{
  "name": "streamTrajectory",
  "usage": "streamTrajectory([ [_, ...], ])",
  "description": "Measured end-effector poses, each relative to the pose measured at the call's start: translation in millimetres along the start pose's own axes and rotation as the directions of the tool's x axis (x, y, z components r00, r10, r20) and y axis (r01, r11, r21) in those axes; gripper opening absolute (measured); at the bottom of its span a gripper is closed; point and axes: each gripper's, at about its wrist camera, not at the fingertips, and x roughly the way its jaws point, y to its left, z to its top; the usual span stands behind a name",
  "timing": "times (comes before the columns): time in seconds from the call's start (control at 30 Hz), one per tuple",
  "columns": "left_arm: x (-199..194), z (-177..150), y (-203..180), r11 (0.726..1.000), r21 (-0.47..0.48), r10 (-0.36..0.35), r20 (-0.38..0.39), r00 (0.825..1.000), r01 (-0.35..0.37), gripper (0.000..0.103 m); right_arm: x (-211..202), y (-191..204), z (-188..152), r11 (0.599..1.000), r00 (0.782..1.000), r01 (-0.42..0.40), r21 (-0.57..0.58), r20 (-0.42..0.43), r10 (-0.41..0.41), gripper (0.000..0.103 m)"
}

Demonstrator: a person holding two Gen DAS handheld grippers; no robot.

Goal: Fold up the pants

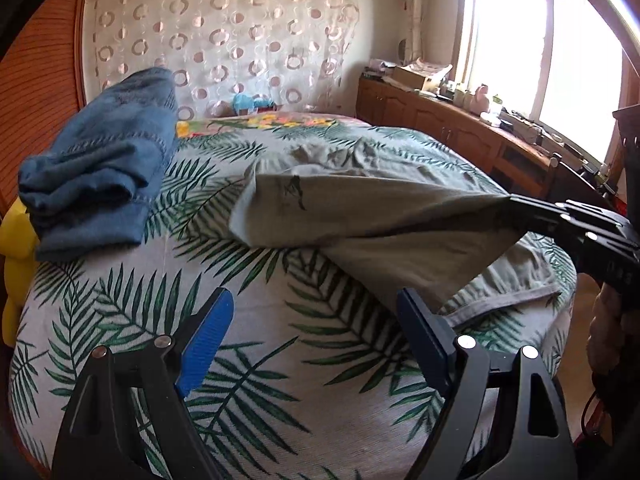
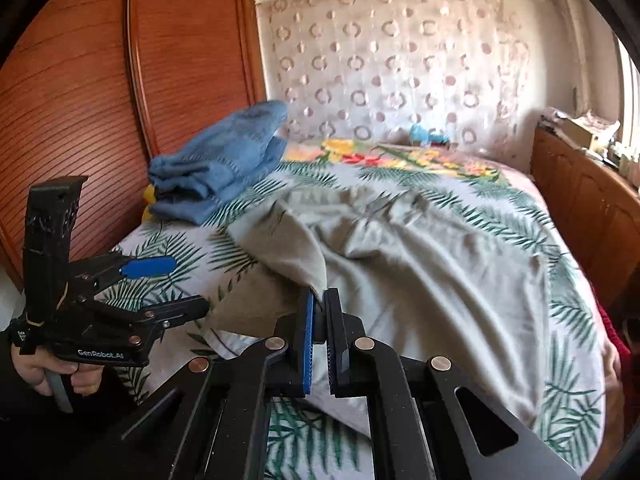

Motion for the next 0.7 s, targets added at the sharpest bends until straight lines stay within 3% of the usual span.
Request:
streamTrajectory([
  [0.33,5.6,20.4,-23.2,0.999,0.030,-0.027,0.047,0.999,0.026,0.084,-31.8,-21.4,-11.0,0.996,0.996,0.086,0.037,0.025,-0.087,0.005],
  [0.7,9.8,30.6,-58.4,0.990,0.100,-0.100,0.027,0.995,0.096,0.084,-61.5,-22.3,-23.9,0.985,0.986,0.159,0.062,0.033,-0.161,0.005],
])
